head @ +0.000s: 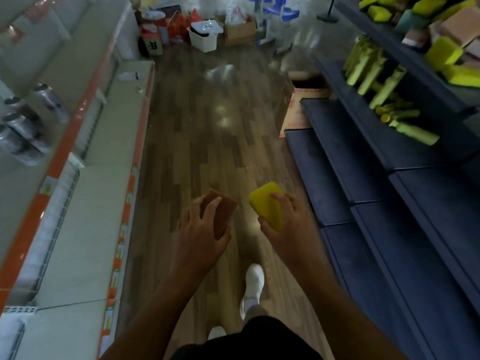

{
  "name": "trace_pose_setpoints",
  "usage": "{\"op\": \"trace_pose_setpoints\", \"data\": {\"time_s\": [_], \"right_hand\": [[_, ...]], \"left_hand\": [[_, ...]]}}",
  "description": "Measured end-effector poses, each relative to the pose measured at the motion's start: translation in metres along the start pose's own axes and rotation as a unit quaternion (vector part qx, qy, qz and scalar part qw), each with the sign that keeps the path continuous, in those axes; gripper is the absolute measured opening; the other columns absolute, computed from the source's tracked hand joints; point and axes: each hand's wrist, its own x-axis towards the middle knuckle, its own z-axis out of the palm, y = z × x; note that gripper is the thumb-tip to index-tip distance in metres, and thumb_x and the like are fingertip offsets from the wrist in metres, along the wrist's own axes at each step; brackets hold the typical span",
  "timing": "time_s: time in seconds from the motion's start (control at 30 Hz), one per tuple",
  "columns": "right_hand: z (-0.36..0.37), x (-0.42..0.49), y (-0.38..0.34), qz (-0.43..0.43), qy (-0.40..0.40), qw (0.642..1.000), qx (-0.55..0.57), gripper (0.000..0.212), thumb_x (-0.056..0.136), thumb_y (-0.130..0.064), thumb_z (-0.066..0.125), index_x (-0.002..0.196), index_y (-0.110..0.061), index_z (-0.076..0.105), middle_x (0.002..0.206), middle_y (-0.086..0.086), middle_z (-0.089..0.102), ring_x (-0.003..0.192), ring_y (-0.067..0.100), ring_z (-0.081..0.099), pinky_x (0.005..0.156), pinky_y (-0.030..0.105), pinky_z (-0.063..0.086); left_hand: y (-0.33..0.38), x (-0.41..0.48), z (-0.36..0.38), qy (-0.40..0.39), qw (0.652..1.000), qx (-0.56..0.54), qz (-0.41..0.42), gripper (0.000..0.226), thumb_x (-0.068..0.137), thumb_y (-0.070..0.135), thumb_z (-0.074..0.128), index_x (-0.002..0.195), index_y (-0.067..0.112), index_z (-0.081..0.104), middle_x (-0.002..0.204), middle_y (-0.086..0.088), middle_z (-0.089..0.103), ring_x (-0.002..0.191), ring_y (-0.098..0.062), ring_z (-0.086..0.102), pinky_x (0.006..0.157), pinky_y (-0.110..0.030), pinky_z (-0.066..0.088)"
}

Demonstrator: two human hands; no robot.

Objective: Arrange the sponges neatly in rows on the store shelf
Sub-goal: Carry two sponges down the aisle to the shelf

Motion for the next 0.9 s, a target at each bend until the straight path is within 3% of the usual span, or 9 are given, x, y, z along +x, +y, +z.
{"op": "trace_pose_setpoints", "data": {"time_s": [0.13,0.27,0.57,0.63,0.73,0.9], "right_hand": [[0.016,0.074,0.021,0.001,0.008,1.0,0.001,0.064,0.085,-0.047,0.068,0.14,-0.028,0.042,0.138,0.0,0.047,0.114,0.018,0.053,0.08,0.027,0.043],[0.021,0.151,0.04,0.009,-0.007,1.0,0.02,0.065,0.084,-0.051,0.067,0.14,-0.03,0.041,0.138,0.001,0.046,0.113,0.019,0.053,0.084,0.034,0.05],[0.004,0.292,0.074,0.006,0.01,1.0,0.027,0.062,0.082,-0.047,0.069,0.135,-0.024,0.047,0.134,0.005,0.049,0.109,0.023,0.053,0.079,0.034,0.046],[0.001,0.316,0.084,0.027,0.017,0.999,0.029,0.067,0.079,-0.059,0.058,0.136,-0.025,0.047,0.135,0.004,0.048,0.112,0.022,0.051,0.082,0.033,0.043],[0.003,0.352,0.1,0.077,0.028,0.996,0.028,0.083,0.071,-0.074,0.038,0.139,-0.027,0.044,0.141,0.004,0.045,0.123,0.024,0.047,0.095,0.042,0.047],[0.001,0.408,0.119,0.146,0.068,0.987,0.019,0.076,0.077,-0.069,0.048,0.141,-0.029,0.042,0.143,-0.002,0.042,0.126,0.02,0.044,0.096,0.044,0.047]], "left_hand": [[-0.007,0.074,0.022,-0.008,1.0,0.006,0.003,0.07,0.079,0.046,0.065,0.14,0.023,0.039,0.142,-0.011,0.039,0.123,-0.031,0.044,0.089,-0.052,0.051],[-0.004,0.15,0.037,-0.016,1.0,0.013,-0.007,0.072,0.078,0.041,0.073,0.14,0.023,0.041,0.142,-0.011,0.04,0.122,-0.03,0.045,0.09,-0.052,0.05],[0.017,0.298,0.069,-0.018,1.0,0.014,0.01,0.07,0.082,0.046,0.068,0.142,0.026,0.038,0.144,-0.009,0.038,0.125,-0.029,0.044,0.095,-0.049,0.048],[0.021,0.328,0.078,-0.028,0.999,0.004,0.027,0.069,0.082,0.044,0.068,0.142,0.025,0.039,0.143,-0.01,0.038,0.125,-0.029,0.044,0.095,-0.05,0.048],[0.024,0.375,0.092,-0.046,0.998,-0.009,0.048,0.066,0.081,0.048,0.06,0.14,0.022,0.044,0.141,-0.012,0.043,0.122,-0.03,0.047,0.094,-0.05,0.048],[0.027,0.46,0.119,-0.085,0.991,-0.016,0.102,0.067,0.079,0.053,0.054,0.138,0.021,0.048,0.139,-0.012,0.047,0.12,-0.031,0.049,0.094,-0.045,0.048]]}}
